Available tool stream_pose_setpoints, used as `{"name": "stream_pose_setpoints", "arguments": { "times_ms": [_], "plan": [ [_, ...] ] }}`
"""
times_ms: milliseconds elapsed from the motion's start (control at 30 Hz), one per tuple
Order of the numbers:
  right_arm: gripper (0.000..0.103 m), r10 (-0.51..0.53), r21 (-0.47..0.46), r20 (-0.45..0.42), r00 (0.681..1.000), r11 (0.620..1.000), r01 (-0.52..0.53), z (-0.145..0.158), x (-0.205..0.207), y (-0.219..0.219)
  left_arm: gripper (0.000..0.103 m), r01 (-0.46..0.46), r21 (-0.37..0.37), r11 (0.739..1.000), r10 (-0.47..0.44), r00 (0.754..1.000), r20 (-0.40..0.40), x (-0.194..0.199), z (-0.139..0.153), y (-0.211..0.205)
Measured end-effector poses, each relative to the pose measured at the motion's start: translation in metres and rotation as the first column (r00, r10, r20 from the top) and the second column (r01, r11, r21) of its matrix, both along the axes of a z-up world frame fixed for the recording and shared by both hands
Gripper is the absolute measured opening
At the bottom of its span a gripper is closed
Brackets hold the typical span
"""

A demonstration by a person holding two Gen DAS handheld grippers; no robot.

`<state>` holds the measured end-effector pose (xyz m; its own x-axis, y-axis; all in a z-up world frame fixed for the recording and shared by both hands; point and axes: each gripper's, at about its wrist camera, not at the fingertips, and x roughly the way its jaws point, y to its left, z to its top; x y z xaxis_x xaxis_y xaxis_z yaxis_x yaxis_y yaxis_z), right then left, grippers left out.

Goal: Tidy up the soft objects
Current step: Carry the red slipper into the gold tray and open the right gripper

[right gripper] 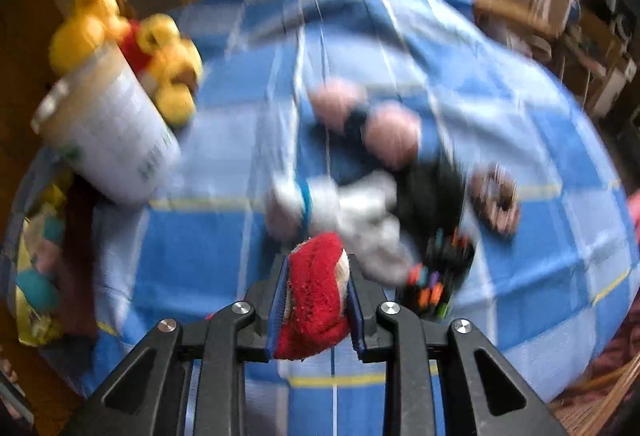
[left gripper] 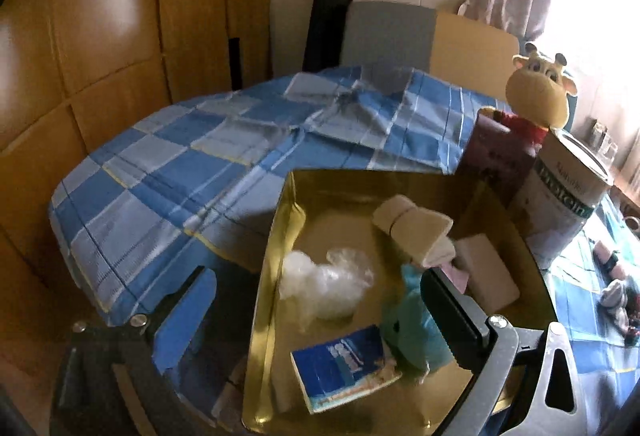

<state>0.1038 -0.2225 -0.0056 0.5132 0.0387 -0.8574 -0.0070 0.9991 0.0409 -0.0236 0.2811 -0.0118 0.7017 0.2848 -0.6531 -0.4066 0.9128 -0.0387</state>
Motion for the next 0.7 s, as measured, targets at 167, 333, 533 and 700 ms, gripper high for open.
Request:
{"name": "stream_pose_setpoints", "arguments": {
  "times_ms": [167,333,533,700],
  "plan": [
    [0.026,-0.018,-0.105,0.073,0.997,0.994,0.026,0.043,0.079,0.025,0.103,0.022,0.039,0.999,-0.024,0.999,0.039,0.0,0.007,-0.005],
    [0.026,-0.102,-0.215,0.131,0.986,0.968,0.129,0.083,0.166,0.059,0.103,0.038,0.043,0.998,-0.039,0.999,0.025,0.001,0.002,-0.008],
    [0.026,-0.081,-0.187,0.335,0.939,0.971,0.15,0.16,0.233,0.136,0.103,0.053,0.017,0.998,-0.053,0.998,0.016,0.003,-0.004,-0.003],
    [0.026,0.129,-0.079,0.432,0.892,0.991,-0.106,0.199,0.243,0.226,0.103,0.045,0.009,0.999,-0.045,0.999,0.02,0.004,-0.007,0.001]
  ]
}}
